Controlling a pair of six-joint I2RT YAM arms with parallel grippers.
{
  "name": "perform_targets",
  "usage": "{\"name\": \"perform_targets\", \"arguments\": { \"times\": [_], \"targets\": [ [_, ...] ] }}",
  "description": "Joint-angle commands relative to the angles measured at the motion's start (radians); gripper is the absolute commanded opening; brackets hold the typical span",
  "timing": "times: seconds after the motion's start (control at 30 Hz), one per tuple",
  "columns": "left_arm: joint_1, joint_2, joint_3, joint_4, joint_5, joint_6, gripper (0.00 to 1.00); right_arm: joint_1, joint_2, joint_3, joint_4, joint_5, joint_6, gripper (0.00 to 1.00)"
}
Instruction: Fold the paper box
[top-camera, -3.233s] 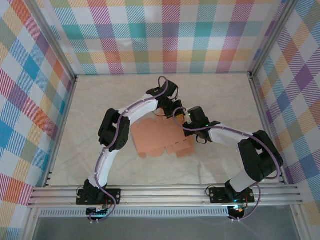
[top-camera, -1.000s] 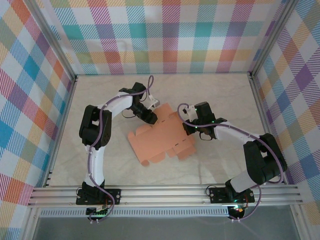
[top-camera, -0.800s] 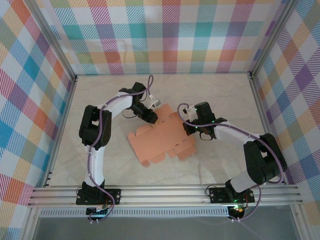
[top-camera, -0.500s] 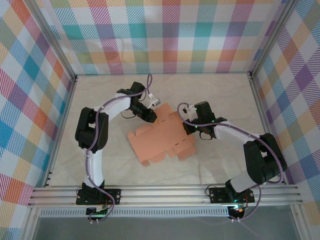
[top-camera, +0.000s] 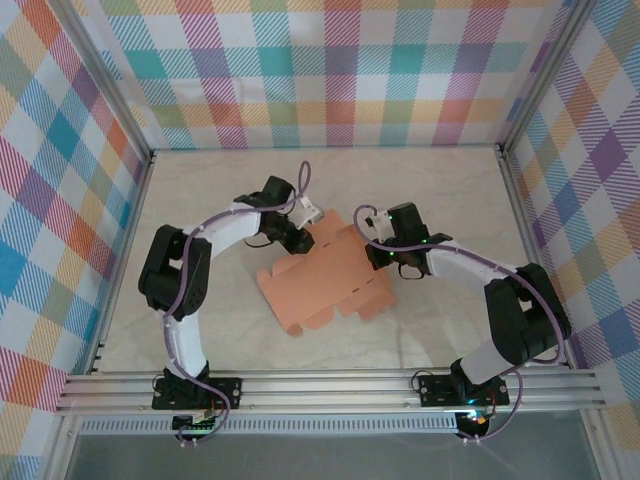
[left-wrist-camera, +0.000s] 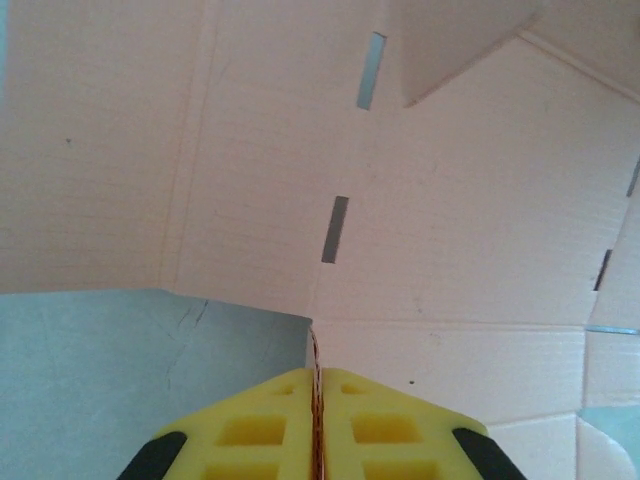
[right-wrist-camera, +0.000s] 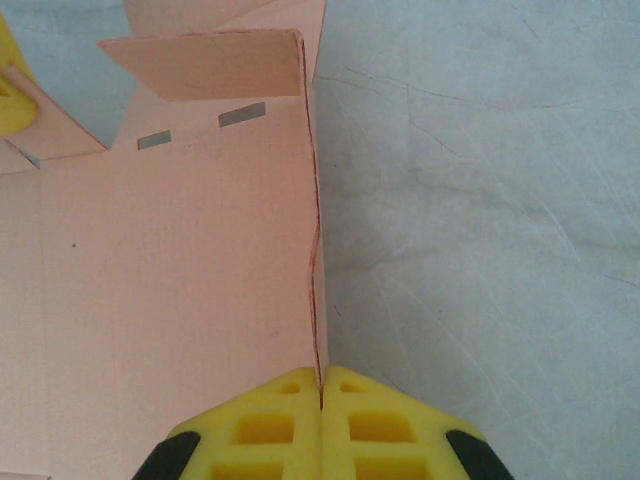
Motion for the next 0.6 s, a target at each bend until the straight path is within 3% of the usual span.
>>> {"name": "perform_targets", "arguments": {
  "times": [0.0, 0.3, 0.57],
  "targets": [
    [-0.067, -0.09, -0.095, 0.174, -0.16, 0.011, 0.09, -0.006, 0.02, 0.025, 0.026, -0.001, 0.03, 0.01],
    [-0.265, -0.153, -0.271, 0.458, -0.666, 0.072, 0.12, -0.006, 0.042, 0.033, 0.037, 0.005, 0.072, 0.01],
    [-0.401, -0.112, -0.378, 0.682, -0.921, 0.168, 0.12, -0.011, 0.04, 0.019, 0.08, -0.04, 0.117, 0.01]
  ]
}}
